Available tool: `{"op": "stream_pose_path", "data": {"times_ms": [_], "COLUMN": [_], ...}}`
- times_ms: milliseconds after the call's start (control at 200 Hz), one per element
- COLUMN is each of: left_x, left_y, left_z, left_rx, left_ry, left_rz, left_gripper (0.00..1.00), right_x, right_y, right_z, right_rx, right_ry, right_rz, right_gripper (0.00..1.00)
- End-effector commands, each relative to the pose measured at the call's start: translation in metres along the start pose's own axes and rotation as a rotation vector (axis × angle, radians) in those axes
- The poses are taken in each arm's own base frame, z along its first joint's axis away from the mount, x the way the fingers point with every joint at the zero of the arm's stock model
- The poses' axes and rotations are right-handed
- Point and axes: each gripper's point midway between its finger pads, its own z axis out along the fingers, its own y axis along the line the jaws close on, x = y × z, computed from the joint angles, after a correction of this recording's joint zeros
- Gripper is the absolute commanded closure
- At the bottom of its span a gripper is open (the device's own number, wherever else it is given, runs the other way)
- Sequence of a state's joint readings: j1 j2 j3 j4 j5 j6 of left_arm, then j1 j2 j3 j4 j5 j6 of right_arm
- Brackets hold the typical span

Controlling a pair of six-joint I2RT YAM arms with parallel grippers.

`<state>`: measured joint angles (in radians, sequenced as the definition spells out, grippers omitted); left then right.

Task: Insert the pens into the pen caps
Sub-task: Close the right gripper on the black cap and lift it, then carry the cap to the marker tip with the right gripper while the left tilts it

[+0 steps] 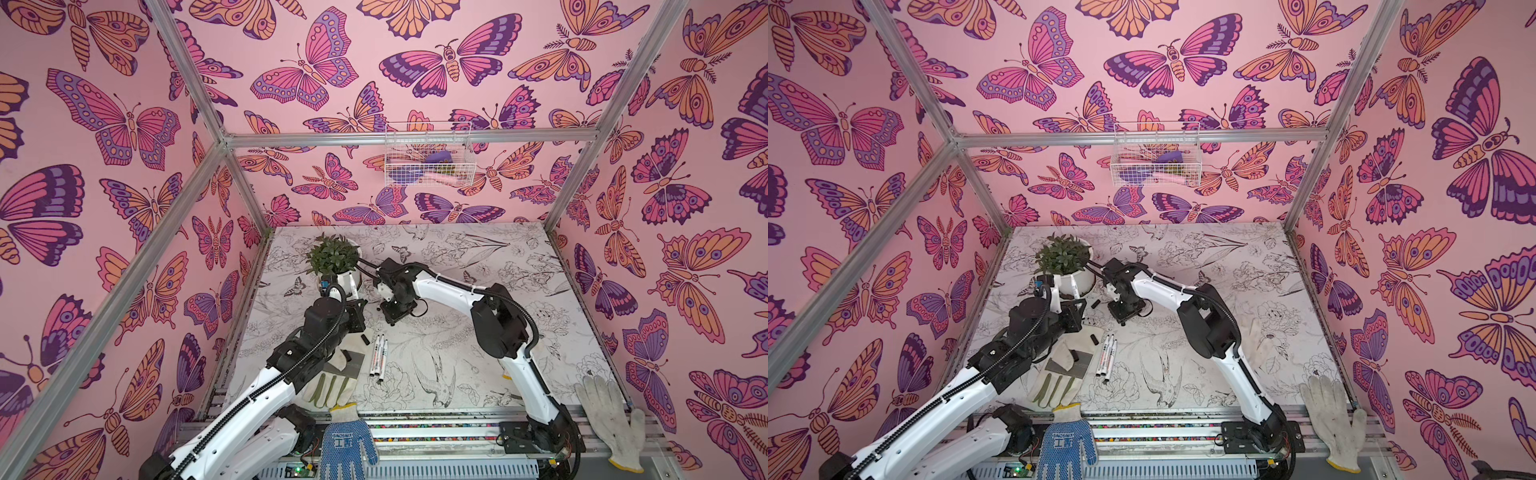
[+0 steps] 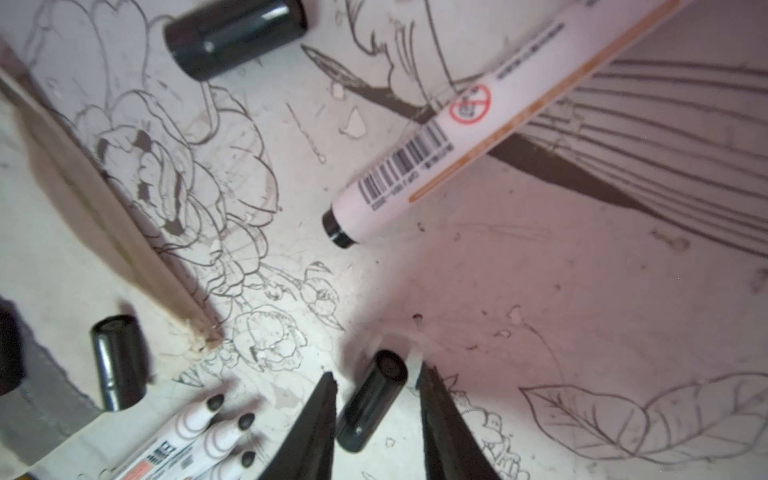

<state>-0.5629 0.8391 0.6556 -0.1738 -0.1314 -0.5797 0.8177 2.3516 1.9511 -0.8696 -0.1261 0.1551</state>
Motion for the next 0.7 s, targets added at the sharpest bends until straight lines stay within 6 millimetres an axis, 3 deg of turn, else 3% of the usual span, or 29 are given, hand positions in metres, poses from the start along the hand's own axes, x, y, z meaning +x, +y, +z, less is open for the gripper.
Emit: {"op": "stream_pose_path", "data": {"times_ms": [0,120,235,361,486,586,696], "left_x": [0.004,0.002,0.003,0.006,0.012,0.019,0.029], "left_y": [0.006,0.005,0.000,-0.015,-0.032,-0.047,-0.067], "left_z": [0.001,0.002,0.004,0.007,0.013,0.017,0.022], "left_rx": [-0.020,-0.020,0.004,0.073,0.169,0.253,0.367], "left_ry": [0.008,0.005,0.020,0.049,0.085,0.123,0.170], "left_rz": [0.024,0.033,0.047,0.085,0.116,0.142,0.180], "left_gripper": [1.00,1.00,1.00,1.00,1.00,1.00,1.00], "right_x": [0.053,0.051,0.046,0.032,0.008,-0.007,-0.009], "right_y": [-0.027,-0.031,-0.027,-0.028,-0.047,-0.070,-0.096], "right_z": [0.037,0.038,0.039,0.022,-0.029,-0.089,-0.152], "right_rx": [0.164,0.184,0.165,0.135,0.038,-0.098,-0.256], "right_ry": [0.210,0.200,0.192,0.123,-0.053,-0.256,-0.473], "right_rz": [-0.036,-0.033,-0.029,-0.001,0.132,0.269,0.400], "right_gripper": [0.67,0.75,0.91,1.00,1.00,1.00,1.00]}}
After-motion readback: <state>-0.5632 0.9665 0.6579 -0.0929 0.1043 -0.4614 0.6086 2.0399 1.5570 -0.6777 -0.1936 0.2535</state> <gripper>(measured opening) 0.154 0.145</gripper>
